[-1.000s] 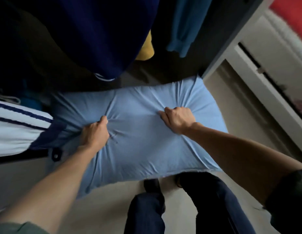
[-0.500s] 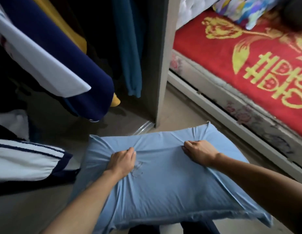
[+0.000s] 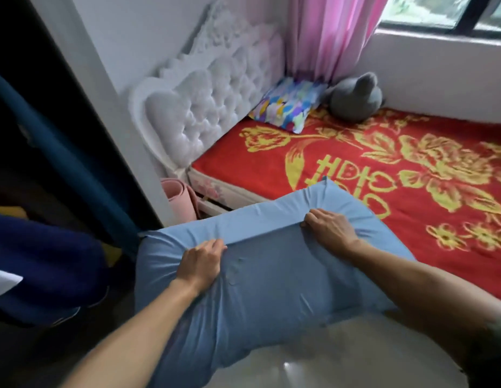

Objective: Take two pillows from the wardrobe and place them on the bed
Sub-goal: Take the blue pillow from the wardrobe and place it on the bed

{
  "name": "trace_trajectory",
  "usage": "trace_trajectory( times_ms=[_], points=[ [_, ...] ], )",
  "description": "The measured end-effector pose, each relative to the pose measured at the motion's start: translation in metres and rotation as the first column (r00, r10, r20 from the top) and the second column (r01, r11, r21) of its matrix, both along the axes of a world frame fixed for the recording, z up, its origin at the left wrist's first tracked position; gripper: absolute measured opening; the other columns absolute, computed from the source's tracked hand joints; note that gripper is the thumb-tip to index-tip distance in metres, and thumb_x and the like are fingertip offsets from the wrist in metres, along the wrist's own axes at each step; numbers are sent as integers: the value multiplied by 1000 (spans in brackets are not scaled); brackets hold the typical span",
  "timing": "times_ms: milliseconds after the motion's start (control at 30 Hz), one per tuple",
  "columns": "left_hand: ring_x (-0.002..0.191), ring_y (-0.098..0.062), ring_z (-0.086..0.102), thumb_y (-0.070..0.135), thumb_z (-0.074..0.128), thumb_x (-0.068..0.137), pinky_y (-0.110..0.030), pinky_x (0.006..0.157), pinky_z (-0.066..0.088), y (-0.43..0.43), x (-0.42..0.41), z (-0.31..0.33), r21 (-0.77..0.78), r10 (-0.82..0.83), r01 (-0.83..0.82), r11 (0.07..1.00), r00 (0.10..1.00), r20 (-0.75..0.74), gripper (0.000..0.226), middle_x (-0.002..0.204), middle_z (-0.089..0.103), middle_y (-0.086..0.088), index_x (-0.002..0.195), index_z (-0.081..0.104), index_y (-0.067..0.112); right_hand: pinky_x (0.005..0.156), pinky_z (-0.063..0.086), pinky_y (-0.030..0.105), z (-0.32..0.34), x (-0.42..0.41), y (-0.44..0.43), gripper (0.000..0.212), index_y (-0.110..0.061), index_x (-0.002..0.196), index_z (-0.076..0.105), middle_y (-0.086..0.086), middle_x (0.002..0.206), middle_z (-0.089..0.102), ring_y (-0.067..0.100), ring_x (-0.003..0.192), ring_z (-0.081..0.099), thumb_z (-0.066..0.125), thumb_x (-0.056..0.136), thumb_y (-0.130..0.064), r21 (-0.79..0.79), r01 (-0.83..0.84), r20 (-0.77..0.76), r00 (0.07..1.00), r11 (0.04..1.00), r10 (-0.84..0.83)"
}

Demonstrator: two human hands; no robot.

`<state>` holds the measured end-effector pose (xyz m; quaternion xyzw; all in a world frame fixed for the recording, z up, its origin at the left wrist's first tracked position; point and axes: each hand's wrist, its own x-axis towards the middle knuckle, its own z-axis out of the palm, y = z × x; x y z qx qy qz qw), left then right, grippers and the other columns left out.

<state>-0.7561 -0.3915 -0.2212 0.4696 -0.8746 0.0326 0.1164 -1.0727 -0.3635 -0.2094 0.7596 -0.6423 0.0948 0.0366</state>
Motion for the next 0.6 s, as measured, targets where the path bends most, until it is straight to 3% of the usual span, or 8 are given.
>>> trace_trajectory(
  times_ms=[167,400,600],
  points=[
    [62,-33,65,20,58,89,-37,45,48,-46,-71,26,-13,-43,43,999,998,-38,16,72,68,-9,76,57,10,57,49,39,35,-66,-35,19,-7,76,58,11,75,63,30,74,64,65,87,-20,-192,92,-36,994,977,-101],
    [77,-40,64,25,43,96,-40,57,43,-139,-137,27,91,-126,142,986,979,-161,20,85,71,-14,87,54,10,59,49,38,43,-125,-98,20,-12,73,54,8,74,64,30,73,63,69,84,-21,-248,197,-112,967,948,-230],
    [80,-40,62,28,43,96,-38,58,39,-229,-178,35,149,-184,215,965,963,-197,21,85,71,-15,85,51,13,61,49,40,57,-156,-154,20,-12,70,58,7,72,65,28,70,65,72,82,-21,-237,286,-155,932,928,-327]
  ],
)
